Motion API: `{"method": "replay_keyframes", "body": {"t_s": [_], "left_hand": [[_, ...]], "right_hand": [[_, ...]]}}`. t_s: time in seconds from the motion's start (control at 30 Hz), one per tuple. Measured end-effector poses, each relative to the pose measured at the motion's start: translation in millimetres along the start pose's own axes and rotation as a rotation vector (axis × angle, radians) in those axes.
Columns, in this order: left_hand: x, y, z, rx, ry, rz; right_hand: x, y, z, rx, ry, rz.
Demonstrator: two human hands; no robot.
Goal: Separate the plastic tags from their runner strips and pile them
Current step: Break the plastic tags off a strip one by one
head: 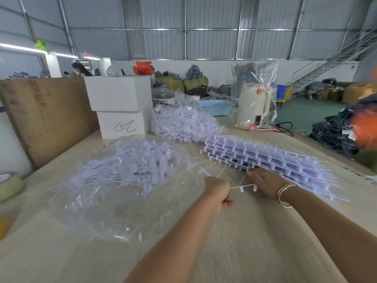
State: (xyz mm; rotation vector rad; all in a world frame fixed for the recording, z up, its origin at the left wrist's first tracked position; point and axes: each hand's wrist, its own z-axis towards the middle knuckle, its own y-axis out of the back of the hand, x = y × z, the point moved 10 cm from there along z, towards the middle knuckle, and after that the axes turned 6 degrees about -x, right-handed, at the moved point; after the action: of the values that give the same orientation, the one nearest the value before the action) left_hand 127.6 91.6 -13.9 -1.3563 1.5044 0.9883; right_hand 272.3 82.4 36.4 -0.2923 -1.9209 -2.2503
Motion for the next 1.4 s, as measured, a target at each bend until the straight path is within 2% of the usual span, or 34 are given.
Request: {"method": "replay_keyframes", "body": {"t_s": [0.2,0.37,0.47,0.67,0.87,1.0,1.13,1.27,1.4], "left_hand": [[13,-17,-7,0.03,0.145,-0.379],[12,-33,-13,0.031,0.133,-0.415],[6,-21,-13,0.027,0.133,-0.391],[-2,44,-6,0.014,0.06,-0.093],[-20,96,-6,0.009,-0.091,0.291],[-16,111,-10,0.178,-0.086,0.511],[-20,117,-11,0.243,-0.193,0.798],[-22,122,-8,0.245,-0.252,1.023],[-31,137,-4,0.175,-0.315,1.179]], "right_hand": [[16,-19,-13,0.036,0.005,0.112],[6,-11,-17,0.043,-0.105,0.252],[-8,-6,-18,0.081,-0.127,0.147],[-40,-9,-29,0.089,-0.168,0.07],[8,-9,-24,0.031,-0.027,0.064],[36,11,-20,-0.154,0.004,0.16],[60,29,-21,-0.391,0.041,0.391],[79,9,-15,-0.284,-0.013,0.408],[87,-16,-11,-0.119,-0.096,0.636]]}}
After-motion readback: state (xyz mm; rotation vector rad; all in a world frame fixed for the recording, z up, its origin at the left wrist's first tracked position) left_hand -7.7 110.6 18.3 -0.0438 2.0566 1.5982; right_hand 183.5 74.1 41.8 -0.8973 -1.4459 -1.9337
